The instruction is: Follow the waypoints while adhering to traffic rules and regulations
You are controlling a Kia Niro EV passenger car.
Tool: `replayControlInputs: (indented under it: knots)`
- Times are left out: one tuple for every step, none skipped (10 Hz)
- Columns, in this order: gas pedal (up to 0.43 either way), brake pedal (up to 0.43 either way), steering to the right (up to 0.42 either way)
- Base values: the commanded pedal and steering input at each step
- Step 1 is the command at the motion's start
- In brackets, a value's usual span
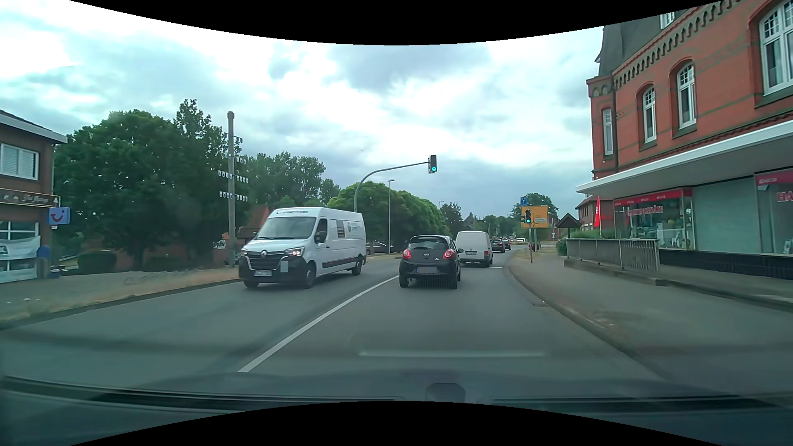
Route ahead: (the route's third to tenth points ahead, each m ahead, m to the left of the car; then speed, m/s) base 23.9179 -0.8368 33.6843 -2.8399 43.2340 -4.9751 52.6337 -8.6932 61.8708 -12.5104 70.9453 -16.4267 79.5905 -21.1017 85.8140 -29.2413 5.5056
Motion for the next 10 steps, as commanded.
replayControlInputs:
  knots:
    - [0.028,0.000,0.055]
    - [0.028,0.000,0.055]
    - [0.028,0.000,0.054]
    - [0.028,0.000,0.053]
    - [0.028,0.000,0.053]
    - [0.028,0.000,0.053]
    - [0.028,0.000,0.052]
    - [0.028,0.000,0.052]
    - [0.028,0.000,0.052]
    - [0.028,0.000,0.051]
